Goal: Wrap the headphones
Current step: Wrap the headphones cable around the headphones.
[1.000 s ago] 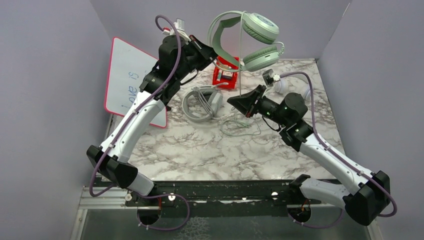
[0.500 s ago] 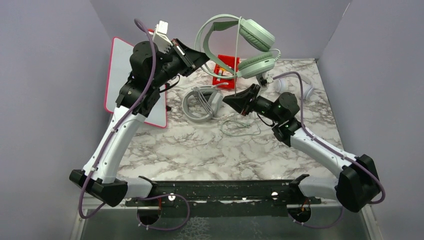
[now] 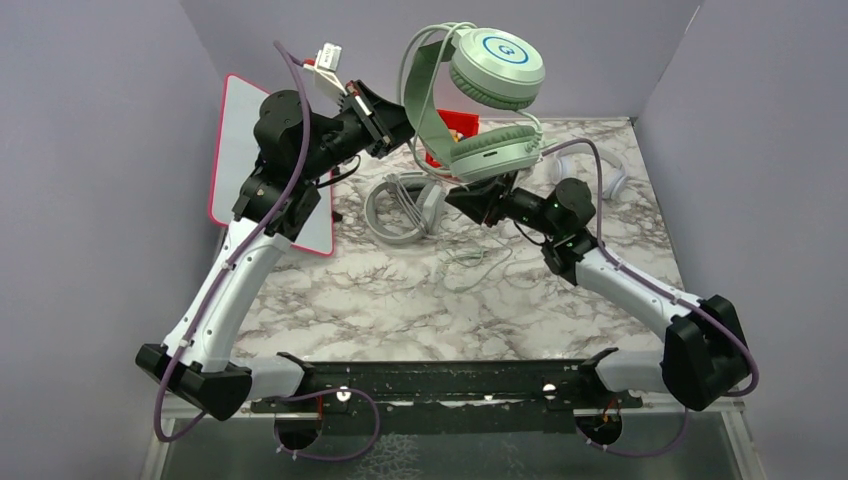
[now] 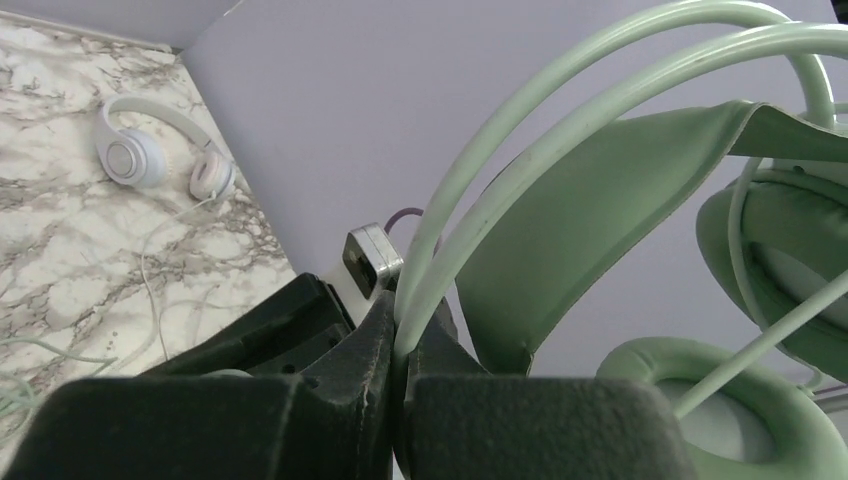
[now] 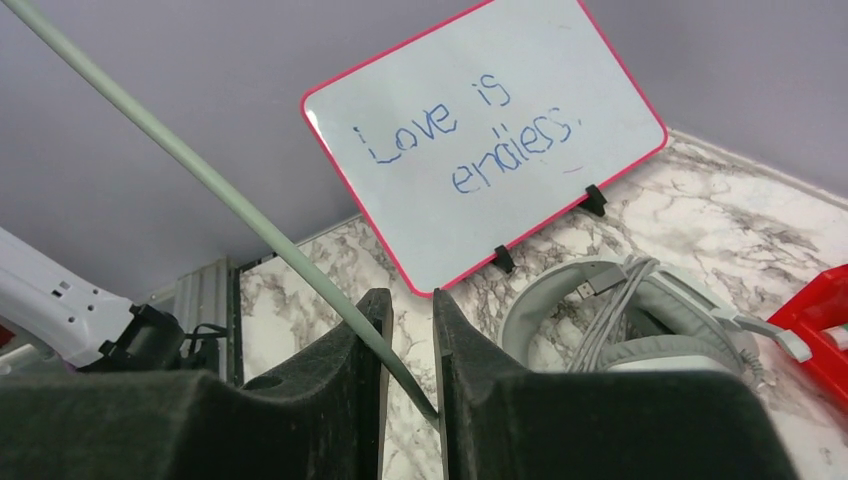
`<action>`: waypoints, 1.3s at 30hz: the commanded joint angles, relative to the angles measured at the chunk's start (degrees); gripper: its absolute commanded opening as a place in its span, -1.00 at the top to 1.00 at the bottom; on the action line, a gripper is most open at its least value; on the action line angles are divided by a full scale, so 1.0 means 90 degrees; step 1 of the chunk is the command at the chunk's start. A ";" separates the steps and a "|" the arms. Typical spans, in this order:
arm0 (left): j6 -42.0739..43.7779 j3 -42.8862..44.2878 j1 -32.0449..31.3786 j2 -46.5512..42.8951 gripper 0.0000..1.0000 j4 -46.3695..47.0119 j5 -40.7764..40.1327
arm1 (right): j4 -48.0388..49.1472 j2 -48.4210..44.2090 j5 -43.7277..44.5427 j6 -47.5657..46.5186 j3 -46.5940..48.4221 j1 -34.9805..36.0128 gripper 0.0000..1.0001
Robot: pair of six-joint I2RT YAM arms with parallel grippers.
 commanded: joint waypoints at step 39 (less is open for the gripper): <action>0.1827 0.2017 0.0533 0.0332 1.00 -0.1654 0.0906 | -0.1205 -0.0325 -0.1463 -0.0696 -0.1360 -0.1301 0.90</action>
